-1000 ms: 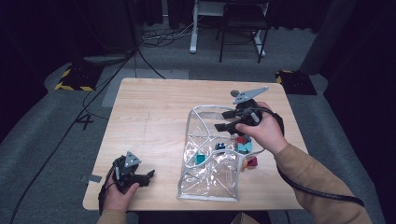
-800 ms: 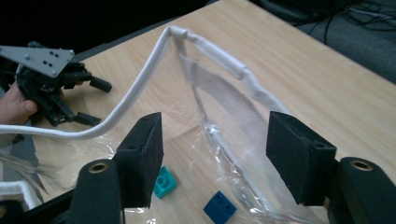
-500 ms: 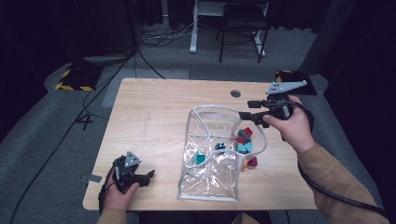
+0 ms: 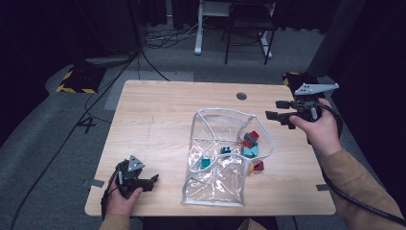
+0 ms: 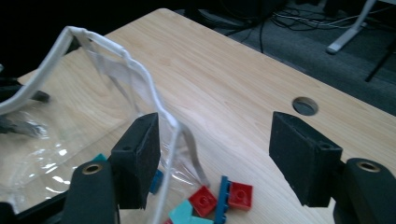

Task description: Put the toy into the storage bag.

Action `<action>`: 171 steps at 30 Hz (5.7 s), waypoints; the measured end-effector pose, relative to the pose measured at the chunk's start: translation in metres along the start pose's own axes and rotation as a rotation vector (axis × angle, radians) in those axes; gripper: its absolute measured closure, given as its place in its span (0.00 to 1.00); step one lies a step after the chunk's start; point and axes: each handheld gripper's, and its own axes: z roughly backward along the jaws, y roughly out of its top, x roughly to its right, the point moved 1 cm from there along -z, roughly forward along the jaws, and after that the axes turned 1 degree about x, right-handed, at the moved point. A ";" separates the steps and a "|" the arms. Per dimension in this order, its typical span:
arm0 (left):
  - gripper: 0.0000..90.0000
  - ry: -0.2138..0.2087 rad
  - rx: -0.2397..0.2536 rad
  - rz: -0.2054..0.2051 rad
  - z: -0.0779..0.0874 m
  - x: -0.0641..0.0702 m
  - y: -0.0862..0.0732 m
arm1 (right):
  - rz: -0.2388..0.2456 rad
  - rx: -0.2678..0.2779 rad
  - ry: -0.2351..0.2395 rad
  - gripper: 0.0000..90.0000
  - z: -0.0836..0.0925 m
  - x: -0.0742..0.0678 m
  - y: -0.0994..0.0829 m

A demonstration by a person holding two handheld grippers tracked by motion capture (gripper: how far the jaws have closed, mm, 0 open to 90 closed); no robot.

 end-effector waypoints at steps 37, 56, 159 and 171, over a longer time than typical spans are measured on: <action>0.16 0.000 0.000 0.000 0.000 0.000 0.000 | -0.097 -0.204 0.029 0.37 -0.051 0.006 -0.123; 0.16 0.000 0.001 0.001 0.000 0.000 0.000 | -0.097 -0.274 0.125 0.37 -0.075 -0.017 -0.171; 0.16 0.000 0.000 -0.001 0.000 0.000 0.000 | 0.106 -0.012 0.113 0.66 -0.005 -0.048 0.019; 0.16 0.004 -0.001 -0.001 -0.001 -0.001 0.001 | 0.132 -0.061 0.192 0.66 -0.042 -0.074 0.025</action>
